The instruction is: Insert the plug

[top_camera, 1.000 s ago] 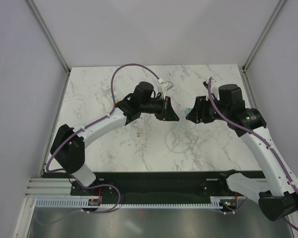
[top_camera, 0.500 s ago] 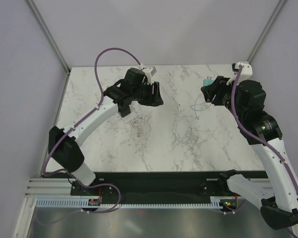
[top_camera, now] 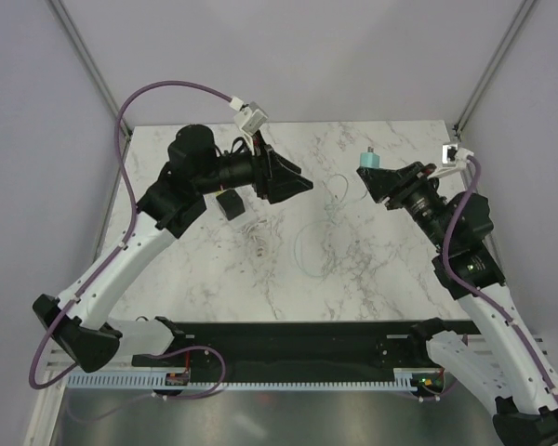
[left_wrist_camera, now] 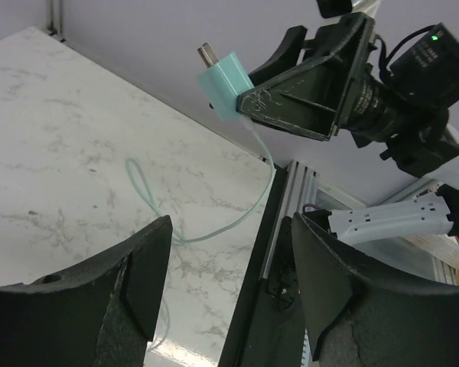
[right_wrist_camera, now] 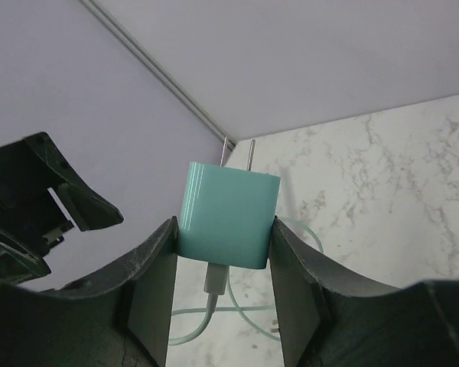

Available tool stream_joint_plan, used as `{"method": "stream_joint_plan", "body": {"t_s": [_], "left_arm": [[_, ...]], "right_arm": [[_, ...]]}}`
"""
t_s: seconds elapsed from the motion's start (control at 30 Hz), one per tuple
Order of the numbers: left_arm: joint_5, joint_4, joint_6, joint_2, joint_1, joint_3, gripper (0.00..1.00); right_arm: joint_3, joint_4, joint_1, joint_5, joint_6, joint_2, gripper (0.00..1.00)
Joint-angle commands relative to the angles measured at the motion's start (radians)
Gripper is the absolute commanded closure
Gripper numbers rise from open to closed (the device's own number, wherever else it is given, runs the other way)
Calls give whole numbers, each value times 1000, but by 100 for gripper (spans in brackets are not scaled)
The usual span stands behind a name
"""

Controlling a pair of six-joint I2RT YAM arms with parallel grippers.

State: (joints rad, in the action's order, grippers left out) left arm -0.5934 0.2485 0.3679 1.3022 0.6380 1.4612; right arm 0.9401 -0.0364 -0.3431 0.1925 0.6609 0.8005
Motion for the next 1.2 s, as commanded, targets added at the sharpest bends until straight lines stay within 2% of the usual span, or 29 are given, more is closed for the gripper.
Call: {"method": "stream_joint_plan", "body": {"t_s": [0.0, 0.07, 0.2, 0.3, 0.7, 0.8, 0.9, 0.93, 0.97, 1.0, 1.07, 1.1, 1.17], "left_arm": [[-86, -216, 45, -9, 18, -90, 29], [-82, -216, 28, 15, 45, -88, 29], [-10, -219, -9, 42, 101, -68, 28], [46, -221, -73, 69, 149, -45, 27], [86, -213, -107, 224, 232, 74, 31], [83, -215, -113, 243, 246, 93, 39], [14, -218, -109, 253, 247, 100, 69], [-2, -212, -109, 249, 249, 99, 89], [-17, -204, -107, 244, 247, 97, 97], [-17, -195, -112, 236, 249, 93, 98], [-5, -173, -121, 198, 247, 70, 98], [3, -164, -127, 181, 247, 64, 98], [3, -120, -135, 145, 246, 62, 98]], "right_arm": [[-113, 318, -2, -96, 327, -67, 100], [-135, 339, -4, -111, 405, -57, 100], [-153, 323, -8, -165, 459, -60, 100], [-162, 313, -10, -180, 468, -63, 100], [-192, 253, -11, -186, 493, -72, 100], [-198, 245, -13, -186, 497, -75, 100], [-204, 231, -13, -186, 491, -81, 99], [-210, 230, -11, -183, 487, -84, 92], [-215, 233, -13, -177, 471, -87, 88], [-216, 231, -13, -160, 464, -93, 85], [-227, 225, -13, -146, 430, -112, 70], [-236, 224, -13, -131, 418, -125, 58], [-244, 225, -11, -108, 395, -136, 46]]}}
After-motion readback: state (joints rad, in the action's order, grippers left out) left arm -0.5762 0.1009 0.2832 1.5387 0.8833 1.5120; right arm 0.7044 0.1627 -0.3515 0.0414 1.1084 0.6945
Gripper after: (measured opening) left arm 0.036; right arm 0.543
